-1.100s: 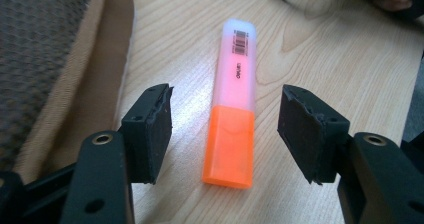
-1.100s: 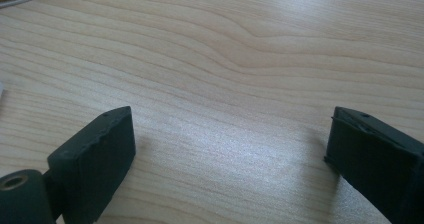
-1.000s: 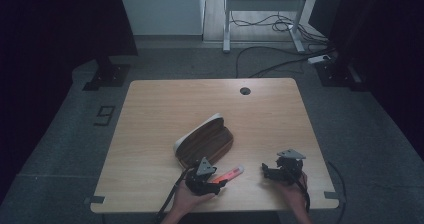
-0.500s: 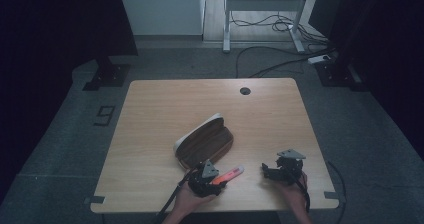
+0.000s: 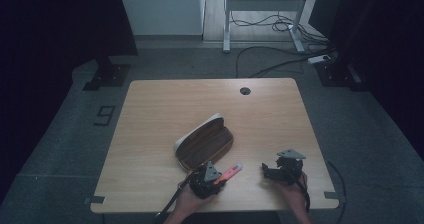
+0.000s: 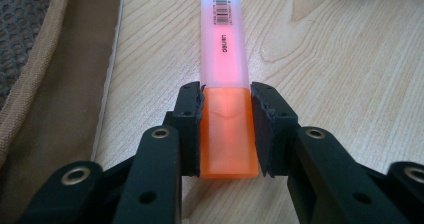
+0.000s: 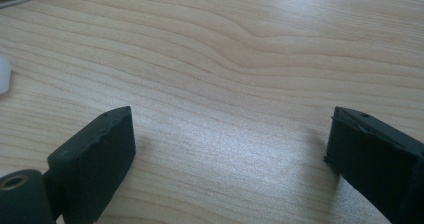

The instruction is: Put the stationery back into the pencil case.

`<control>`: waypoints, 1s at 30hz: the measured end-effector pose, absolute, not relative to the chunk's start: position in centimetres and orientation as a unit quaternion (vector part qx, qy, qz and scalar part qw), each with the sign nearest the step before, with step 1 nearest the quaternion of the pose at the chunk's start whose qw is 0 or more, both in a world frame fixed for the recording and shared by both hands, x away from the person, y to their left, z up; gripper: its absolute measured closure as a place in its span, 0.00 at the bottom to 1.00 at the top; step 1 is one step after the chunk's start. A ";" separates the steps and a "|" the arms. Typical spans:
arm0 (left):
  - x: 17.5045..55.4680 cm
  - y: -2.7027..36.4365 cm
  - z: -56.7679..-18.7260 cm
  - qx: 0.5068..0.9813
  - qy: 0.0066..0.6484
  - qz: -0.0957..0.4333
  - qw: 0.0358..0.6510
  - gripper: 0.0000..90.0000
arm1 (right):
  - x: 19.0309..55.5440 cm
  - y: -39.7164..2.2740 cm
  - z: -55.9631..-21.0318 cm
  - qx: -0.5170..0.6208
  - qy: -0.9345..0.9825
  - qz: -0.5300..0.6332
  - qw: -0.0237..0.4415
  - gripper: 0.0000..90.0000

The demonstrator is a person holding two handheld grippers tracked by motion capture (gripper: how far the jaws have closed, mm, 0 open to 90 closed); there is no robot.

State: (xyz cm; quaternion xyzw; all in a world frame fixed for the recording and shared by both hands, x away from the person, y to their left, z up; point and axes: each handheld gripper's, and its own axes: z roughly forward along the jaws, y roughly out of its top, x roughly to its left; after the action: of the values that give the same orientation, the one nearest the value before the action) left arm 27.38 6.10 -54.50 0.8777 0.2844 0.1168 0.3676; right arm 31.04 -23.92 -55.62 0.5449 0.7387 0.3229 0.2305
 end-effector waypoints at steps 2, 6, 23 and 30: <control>27.4 6.1 -54.5 0.878 0.281 0.118 0.368 0.75 | 31.0 -23.9 -55.6 0.545 0.739 0.323 0.230 0.06; 27.4 6.4 -53.9 0.870 0.283 0.107 0.390 0.75 | 31.0 -23.9 -55.6 0.545 0.739 0.323 0.230 0.06; 27.8 9.2 -49.8 0.831 0.291 0.087 0.466 0.75 | 31.0 -23.9 -55.6 0.545 0.739 0.322 0.230 0.06; 28.2 10.1 -48.7 0.823 0.294 0.093 0.477 0.75 | 31.0 -23.9 -55.6 0.545 0.739 0.322 0.230 0.06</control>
State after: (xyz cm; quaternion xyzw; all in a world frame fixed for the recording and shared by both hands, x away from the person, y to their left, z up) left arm 28.24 10.07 -48.71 0.8227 0.2941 0.0932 0.4774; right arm 31.04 -23.93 -55.60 0.5450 0.7392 0.3218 0.2302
